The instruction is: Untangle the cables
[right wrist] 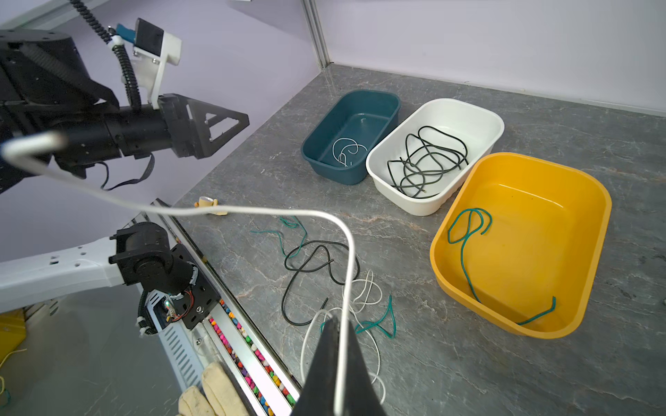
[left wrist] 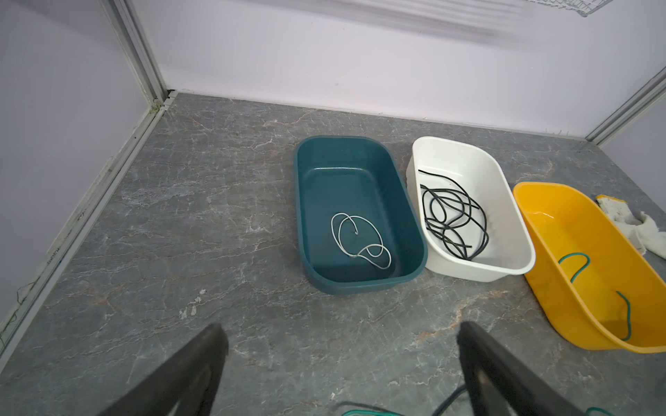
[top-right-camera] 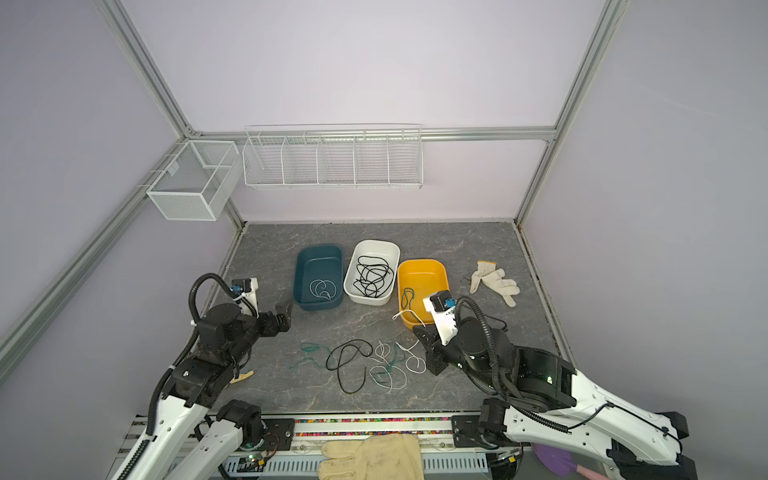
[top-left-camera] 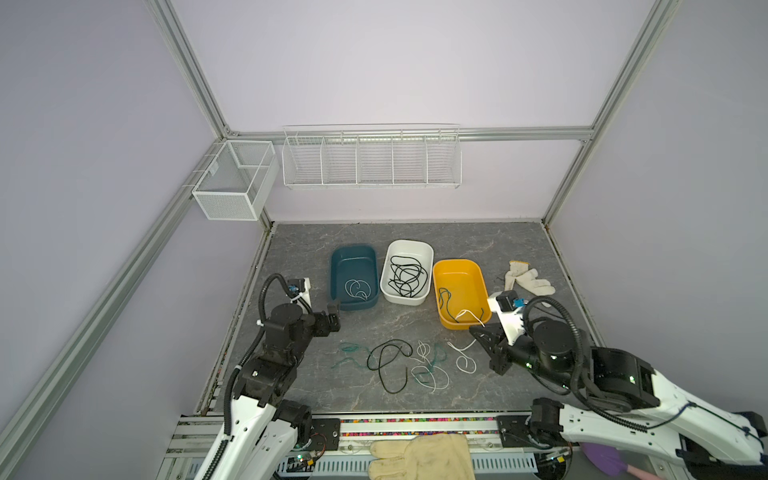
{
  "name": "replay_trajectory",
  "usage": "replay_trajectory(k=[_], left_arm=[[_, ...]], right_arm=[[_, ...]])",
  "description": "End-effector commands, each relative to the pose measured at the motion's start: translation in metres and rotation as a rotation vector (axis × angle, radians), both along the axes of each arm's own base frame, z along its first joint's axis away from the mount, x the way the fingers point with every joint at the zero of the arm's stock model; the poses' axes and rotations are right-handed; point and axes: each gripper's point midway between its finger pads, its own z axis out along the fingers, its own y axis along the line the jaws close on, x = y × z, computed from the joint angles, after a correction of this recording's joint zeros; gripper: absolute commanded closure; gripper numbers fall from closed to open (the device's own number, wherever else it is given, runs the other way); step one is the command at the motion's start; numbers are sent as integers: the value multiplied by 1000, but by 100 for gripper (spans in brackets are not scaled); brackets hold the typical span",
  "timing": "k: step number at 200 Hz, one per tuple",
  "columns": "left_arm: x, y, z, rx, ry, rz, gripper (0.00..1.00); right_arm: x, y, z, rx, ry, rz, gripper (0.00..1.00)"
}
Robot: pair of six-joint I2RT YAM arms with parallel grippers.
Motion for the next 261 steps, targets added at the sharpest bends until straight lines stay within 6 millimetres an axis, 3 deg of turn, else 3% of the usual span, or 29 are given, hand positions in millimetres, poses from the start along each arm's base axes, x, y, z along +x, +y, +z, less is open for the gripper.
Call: replay_trajectory(k=[1,24,77,207,261], left_arm=[[1,1,8,15,-56,4,1],[2,9,3,59,-41,41,1],[0,5,-3,120,-30,13,1],[-2,2,-10,176,-58,-27,1],[-3,3,-9,195,-70,-31,1]], right_arm=[[9,16,15,-6,-27,-4,94],[16,38,23,-25,-40,17,94],[34,77,30,-66,-21,57,94],[104,124,35,-83,95,31,94],[128,141,23,-107,123,33,94]])
